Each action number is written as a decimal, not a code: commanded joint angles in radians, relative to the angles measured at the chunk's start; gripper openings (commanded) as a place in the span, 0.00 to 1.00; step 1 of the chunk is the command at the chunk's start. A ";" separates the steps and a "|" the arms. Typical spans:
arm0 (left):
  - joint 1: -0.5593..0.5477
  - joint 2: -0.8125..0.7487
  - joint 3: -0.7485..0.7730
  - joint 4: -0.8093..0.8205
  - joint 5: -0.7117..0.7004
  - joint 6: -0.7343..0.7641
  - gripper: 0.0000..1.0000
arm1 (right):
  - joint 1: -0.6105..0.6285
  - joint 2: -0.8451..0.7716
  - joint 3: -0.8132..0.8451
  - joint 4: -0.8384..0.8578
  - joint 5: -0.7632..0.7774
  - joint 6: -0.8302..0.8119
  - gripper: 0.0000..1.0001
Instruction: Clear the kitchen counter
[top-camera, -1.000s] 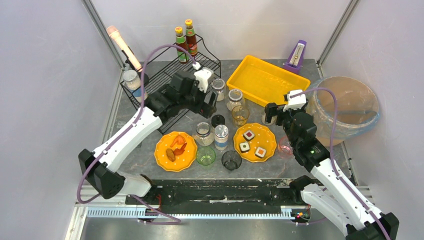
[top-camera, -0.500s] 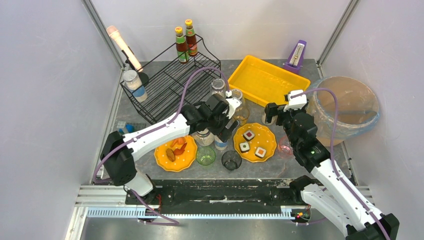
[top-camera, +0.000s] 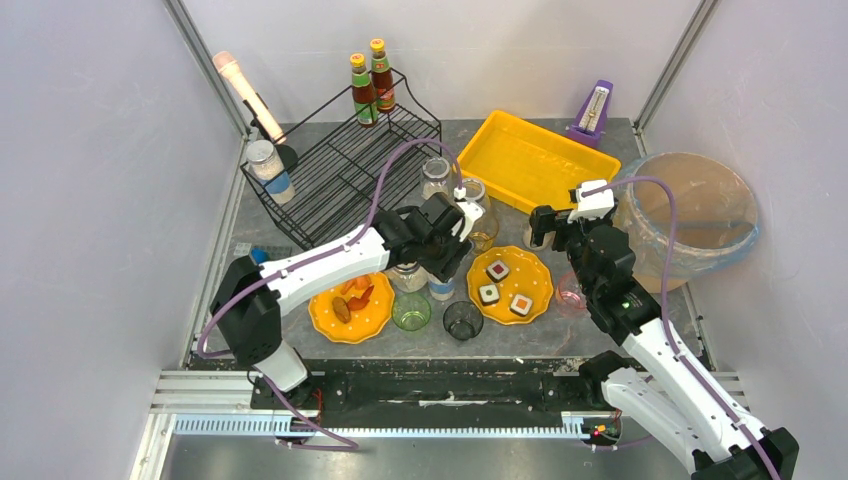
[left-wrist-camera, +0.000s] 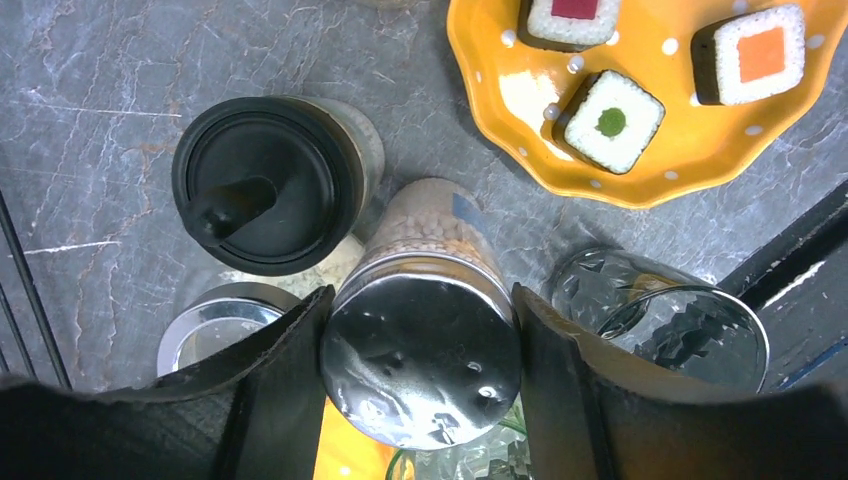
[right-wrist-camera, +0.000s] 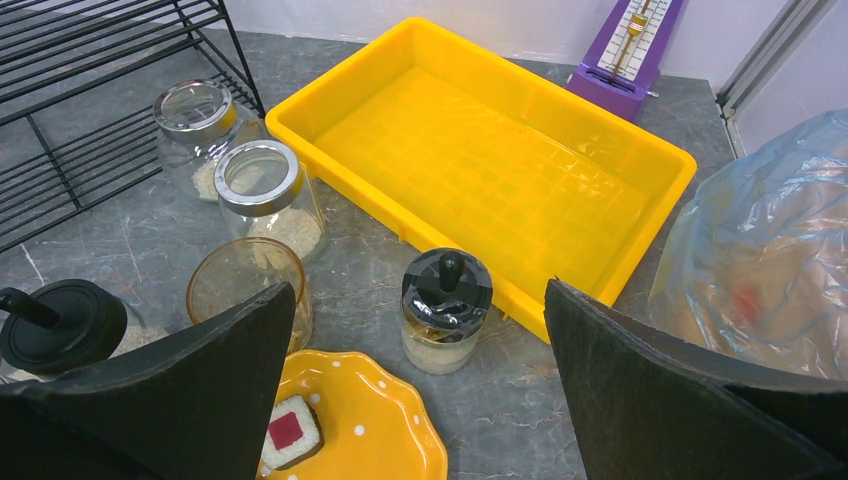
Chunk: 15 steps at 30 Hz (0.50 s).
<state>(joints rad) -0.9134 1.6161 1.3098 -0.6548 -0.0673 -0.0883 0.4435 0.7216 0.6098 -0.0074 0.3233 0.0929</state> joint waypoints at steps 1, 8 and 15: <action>-0.011 -0.014 0.051 -0.034 0.020 -0.048 0.55 | 0.008 -0.007 -0.001 0.041 0.017 -0.006 0.98; -0.012 -0.054 0.184 -0.104 0.051 -0.036 0.22 | 0.007 -0.001 0.002 0.041 0.015 -0.005 0.98; -0.012 -0.060 0.372 -0.128 0.111 -0.044 0.09 | 0.007 0.001 0.005 0.040 0.018 -0.006 0.98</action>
<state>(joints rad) -0.9207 1.6131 1.5513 -0.8001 -0.0223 -0.1074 0.4435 0.7219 0.6098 -0.0074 0.3233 0.0933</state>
